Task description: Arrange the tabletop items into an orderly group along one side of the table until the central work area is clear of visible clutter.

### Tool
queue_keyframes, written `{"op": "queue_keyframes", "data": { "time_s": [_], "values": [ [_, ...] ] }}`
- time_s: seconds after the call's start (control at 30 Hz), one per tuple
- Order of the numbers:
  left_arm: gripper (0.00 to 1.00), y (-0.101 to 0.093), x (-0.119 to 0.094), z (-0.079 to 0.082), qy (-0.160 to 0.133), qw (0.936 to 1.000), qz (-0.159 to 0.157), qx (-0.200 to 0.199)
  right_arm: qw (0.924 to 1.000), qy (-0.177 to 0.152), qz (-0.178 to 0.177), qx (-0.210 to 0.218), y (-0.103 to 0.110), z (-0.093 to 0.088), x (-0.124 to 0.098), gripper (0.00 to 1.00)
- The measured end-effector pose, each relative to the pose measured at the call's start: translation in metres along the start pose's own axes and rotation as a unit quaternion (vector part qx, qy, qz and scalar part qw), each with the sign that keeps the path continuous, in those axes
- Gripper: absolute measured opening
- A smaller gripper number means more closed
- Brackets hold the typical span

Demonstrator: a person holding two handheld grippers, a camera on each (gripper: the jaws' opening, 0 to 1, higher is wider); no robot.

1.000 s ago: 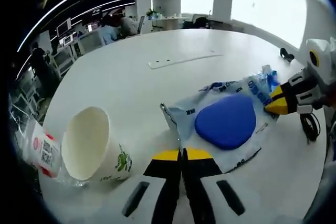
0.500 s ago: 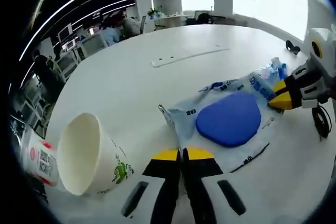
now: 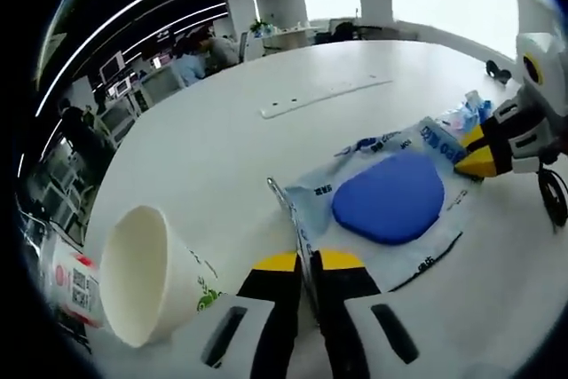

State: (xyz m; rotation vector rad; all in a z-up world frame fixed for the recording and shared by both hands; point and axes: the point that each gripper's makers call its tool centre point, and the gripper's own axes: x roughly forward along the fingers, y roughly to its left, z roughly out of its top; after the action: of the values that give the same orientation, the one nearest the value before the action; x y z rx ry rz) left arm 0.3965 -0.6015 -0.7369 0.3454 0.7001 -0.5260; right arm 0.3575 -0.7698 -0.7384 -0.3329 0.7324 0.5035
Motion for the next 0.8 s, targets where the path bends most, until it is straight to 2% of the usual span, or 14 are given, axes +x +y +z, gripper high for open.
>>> {"op": "queue_keyframes", "data": {
  "time_s": [0.2, 0.33, 0.53, 0.73, 0.8],
  "values": [
    [0.12, 0.001, -0.001, -0.001, 0.006, 0.9999, 0.011, 0.009, 0.9998, 0.002, -0.012, -0.016, -0.001, 0.001, -0.001, 0.10],
    [0.14, 0.001, -0.005, -0.004, 0.012, 0.9998, 0.011, -0.010, 0.9996, 0.004, -0.017, -0.024, -0.001, 0.001, -0.004, 0.11],
    [0.21, 0.002, -0.011, -0.006, 0.014, 0.9997, 0.016, -0.013, 0.9993, 0.004, -0.028, -0.025, -0.002, 0.002, -0.012, 0.12],
    [0.26, 0.002, -0.018, -0.003, 0.008, 0.9996, 0.022, -0.012, 0.9991, -0.003, -0.035, -0.023, -0.001, 0.006, -0.019, 0.16],
    [0.27, 0.001, -0.021, -0.001, 0.004, 0.9997, 0.021, -0.013, 0.9988, -0.015, -0.041, -0.022, -0.001, 0.011, -0.024, 0.19]
  ]
}}
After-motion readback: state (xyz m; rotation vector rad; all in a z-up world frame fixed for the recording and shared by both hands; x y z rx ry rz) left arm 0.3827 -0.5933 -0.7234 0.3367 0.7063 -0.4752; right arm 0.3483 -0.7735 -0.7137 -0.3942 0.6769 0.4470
